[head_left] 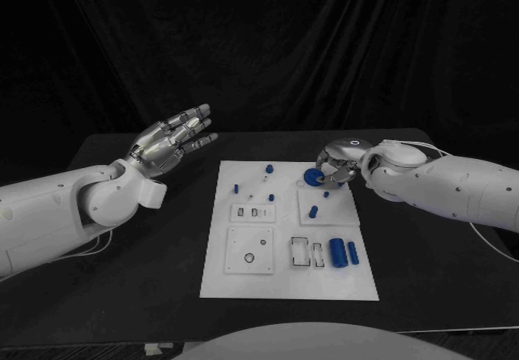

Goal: Assemble the parts on the task board

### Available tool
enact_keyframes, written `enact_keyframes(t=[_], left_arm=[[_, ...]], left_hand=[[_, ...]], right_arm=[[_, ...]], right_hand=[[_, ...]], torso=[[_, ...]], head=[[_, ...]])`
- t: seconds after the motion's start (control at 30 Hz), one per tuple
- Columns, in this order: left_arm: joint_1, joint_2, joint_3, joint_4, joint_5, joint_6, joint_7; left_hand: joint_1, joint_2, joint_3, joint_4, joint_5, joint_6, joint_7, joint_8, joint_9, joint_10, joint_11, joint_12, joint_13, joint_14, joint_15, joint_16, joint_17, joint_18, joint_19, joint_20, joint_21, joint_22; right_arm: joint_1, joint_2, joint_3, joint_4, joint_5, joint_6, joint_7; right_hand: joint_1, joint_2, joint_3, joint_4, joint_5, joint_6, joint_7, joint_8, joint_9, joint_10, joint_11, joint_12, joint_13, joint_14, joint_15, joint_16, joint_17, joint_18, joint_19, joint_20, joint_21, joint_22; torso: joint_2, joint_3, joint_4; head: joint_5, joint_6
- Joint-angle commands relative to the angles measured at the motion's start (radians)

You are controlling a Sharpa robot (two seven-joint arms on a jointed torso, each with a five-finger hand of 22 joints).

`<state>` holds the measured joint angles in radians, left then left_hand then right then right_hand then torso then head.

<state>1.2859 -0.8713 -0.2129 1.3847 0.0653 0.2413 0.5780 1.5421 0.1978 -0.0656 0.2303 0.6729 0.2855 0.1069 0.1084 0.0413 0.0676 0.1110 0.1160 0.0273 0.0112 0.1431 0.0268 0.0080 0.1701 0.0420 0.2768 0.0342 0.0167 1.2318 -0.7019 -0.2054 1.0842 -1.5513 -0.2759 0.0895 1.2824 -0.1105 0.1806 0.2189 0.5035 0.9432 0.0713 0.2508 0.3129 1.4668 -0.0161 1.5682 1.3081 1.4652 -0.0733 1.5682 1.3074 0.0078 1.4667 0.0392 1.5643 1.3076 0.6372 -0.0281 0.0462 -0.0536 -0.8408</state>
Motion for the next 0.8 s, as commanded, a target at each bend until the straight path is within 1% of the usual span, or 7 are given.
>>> enact_keyframes(t=[0.03,0.27,0.43,0.53,0.67,0.8], left_arm=[[-0.001,0.001,0.001,0.001,0.003,0.013,0.005],[-0.002,0.0,0.001,-0.001,0.003,0.013,0.002],[-0.002,0.002,0.001,-0.002,0.003,0.015,0.001],[-0.002,0.002,0.001,-0.003,0.003,0.015,0.0],[-0.002,0.003,0.001,-0.004,0.003,0.015,0.0],[-0.003,0.004,0.001,-0.005,0.003,0.017,-0.001]], left_hand=[[-0.009,-0.003,0.007,-0.001,0.005,0.002,0.008,0.007,0.002,-0.002,-0.007,0.003,-0.001,-0.002,-0.007,0.0,0.0,0.011,-0.006,0.002,-0.006,-0.001],[-0.009,-0.003,0.007,-0.001,0.005,0.005,0.01,0.008,0.002,-0.002,-0.007,0.003,0.0,-0.002,-0.007,0.0,0.0,0.011,-0.006,0.002,-0.006,-0.001],[-0.009,-0.003,0.007,-0.001,0.005,0.005,0.01,0.008,0.002,-0.002,-0.007,0.003,0.0,-0.002,-0.007,0.0,0.0,0.011,-0.006,0.002,-0.006,-0.001],[-0.009,-0.003,0.007,-0.001,0.005,0.005,0.01,0.008,0.002,-0.002,-0.007,0.003,0.0,-0.002,-0.007,0.0,0.0,0.011,-0.006,0.002,-0.006,-0.001],[-0.009,-0.003,0.007,-0.001,0.005,0.005,0.01,0.008,0.002,-0.002,-0.007,0.003,0.0,-0.002,-0.007,0.0,0.0,0.011,-0.006,0.002,-0.006,-0.001],[-0.009,-0.004,0.008,-0.001,0.005,0.01,0.012,0.01,0.003,-0.002,-0.006,0.004,0.0,-0.002,-0.008,0.0,0.0,0.011,-0.006,0.002,-0.006,-0.001]], right_arm=[[-0.002,-0.007,0.0,0.015,-0.007,-0.035,0.0],[0.0,-0.02,0.0,0.045,-0.007,-0.071,0.001],[0.008,-0.022,0.0,0.065,-0.007,-0.092,0.003],[0.013,-0.022,0.0,0.074,-0.007,-0.098,0.003],[0.02,-0.017,0.0,0.09,-0.007,-0.105,0.005],[0.025,0.004,0.0,0.096,-0.007,-0.104,0.009]], right_hand=[[0.002,-0.001,0.009,0.001,0.015,-0.008,-0.001,-0.005,0.082,0.104,-0.001,0.003,0.263,0.106,-0.002,0.003,0.263,-0.008,0.104,-0.003,0.006,0.263],[0.001,-0.001,0.009,0.002,0.019,-0.008,-0.001,-0.005,0.083,0.104,0.0,0.003,0.263,0.106,-0.001,0.003,0.263,-0.008,0.104,-0.003,0.006,0.263],[0.0,-0.001,0.009,0.003,0.02,-0.008,-0.001,-0.005,0.083,0.104,0.0,0.003,0.263,0.106,-0.001,0.003,0.263,-0.008,0.104,-0.003,0.006,0.263],[-0.001,-0.001,0.009,0.003,0.02,-0.008,-0.001,-0.005,0.083,0.104,0.0,0.003,0.263,0.106,-0.001,0.003,0.263,-0.008,0.104,-0.003,0.006,0.263],[-0.001,-0.002,0.009,0.004,0.021,-0.009,0.0,-0.005,0.083,0.104,0.0,0.003,0.263,0.106,-0.001,0.003,0.263,-0.008,0.104,-0.003,0.006,0.263],[-0.002,-0.003,0.009,0.004,0.021,-0.009,0.0,-0.005,0.083,0.104,0.0,0.003,0.263,0.106,-0.001,0.003,0.263,-0.008,0.104,-0.003,0.006,0.263]], torso=[[0.0,-0.0002,0.0],[0.0,-0.0002,0.0002],[0.0,0.0,0.0],[0.0,0.0002,0.0002],[0.0,-0.0006,-0.0003],[-0.001,-0.0009,-0.0004]], head=[[0.004,-0.003],[0.007,-0.007],[0.006,-0.009],[0.006,-0.01],[0.006,-0.011],[0.006,-0.011]])
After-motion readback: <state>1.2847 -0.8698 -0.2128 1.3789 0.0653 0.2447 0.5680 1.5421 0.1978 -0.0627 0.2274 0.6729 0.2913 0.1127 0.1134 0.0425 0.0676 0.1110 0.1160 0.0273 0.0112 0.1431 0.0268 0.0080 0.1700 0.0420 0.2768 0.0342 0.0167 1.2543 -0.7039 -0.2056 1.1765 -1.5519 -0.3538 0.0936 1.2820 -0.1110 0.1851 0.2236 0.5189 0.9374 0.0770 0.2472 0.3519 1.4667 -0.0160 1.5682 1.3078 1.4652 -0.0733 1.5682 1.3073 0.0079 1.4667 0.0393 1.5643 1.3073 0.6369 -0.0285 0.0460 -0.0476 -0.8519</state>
